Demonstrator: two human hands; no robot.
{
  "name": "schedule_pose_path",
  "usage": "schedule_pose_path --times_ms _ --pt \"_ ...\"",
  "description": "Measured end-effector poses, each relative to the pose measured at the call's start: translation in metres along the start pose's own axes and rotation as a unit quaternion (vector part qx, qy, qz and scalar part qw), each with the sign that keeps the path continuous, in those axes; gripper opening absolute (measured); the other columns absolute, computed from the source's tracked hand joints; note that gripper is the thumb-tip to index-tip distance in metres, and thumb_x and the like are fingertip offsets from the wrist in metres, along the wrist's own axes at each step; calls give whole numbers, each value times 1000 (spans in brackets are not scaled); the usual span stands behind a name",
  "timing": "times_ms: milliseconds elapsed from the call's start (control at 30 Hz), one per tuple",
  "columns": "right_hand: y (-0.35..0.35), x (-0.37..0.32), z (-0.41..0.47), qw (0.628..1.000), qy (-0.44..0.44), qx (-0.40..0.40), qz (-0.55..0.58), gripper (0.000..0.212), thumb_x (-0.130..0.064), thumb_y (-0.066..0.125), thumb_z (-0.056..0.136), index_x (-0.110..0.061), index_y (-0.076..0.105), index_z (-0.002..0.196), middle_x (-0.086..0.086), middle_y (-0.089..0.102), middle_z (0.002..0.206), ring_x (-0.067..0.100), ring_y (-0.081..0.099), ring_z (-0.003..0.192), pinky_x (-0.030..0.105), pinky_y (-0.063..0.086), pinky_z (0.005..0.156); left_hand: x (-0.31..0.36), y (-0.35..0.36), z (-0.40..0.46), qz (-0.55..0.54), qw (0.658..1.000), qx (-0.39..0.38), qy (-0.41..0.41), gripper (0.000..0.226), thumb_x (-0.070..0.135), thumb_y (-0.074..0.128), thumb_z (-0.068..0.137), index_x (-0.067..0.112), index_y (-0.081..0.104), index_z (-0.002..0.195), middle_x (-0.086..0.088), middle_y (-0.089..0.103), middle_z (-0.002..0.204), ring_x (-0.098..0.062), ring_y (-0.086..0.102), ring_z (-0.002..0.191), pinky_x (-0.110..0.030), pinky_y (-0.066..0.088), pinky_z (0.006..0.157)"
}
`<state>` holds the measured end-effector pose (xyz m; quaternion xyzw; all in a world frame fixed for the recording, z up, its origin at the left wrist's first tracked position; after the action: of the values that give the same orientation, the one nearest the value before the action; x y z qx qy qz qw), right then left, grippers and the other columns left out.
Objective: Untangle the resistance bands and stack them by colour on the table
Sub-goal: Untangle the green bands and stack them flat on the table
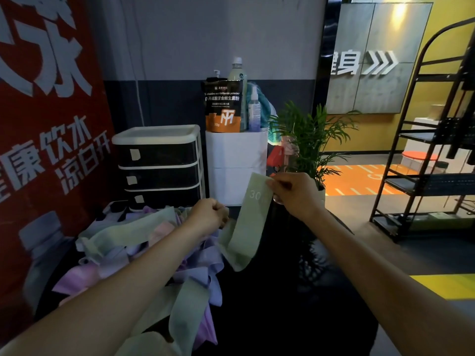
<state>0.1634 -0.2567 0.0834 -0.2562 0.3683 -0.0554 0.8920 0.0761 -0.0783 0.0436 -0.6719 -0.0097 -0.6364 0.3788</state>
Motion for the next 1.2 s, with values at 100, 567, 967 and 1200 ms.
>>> schedule_pose_path --times_ms 100,567,967,1200 --pt "-4 0 -2 1000 -3 -24 15 17 -15 61 89 -6 73 96 -3 64 74 -6 59 58 11 50 66 15 8 -2 28 994 17 104 12 26 54 93 14 55 91 3 57 87 -14 53 85 -28 43 75" --pt "-25 26 0 996 64 -13 53 8 -10 70 81 -7 71 88 0 65 76 6 55 65 18 44 65 48 65 -8 -112 967 -147 177 20 15 49 97 17 54 78 4 54 73 -6 49 69 -20 38 65" --pt "-63 135 -14 937 290 179 76 8 -13 65 83 -18 66 77 7 64 84 25 60 82 37 50 77 -10 82 30 213 923 -305 99 27 36 66 85 15 55 72 2 48 67 -9 42 62 -27 32 61" --pt "-49 195 -43 906 382 177 46 19 -13 61 85 -19 58 67 8 62 81 29 60 84 35 46 74 -27 94 74 293 925 -223 93 33 28 48 96 17 42 66 -1 49 73 -17 48 71 -27 35 63"
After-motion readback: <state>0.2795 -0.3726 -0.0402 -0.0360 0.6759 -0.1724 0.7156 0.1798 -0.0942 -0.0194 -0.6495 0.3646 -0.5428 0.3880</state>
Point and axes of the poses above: each hand's wrist, its own z-axis towards the middle knuckle, its own y-axis out of the palm, x = y × z, the point moved 1 cm from there along z, towards the middle knuckle
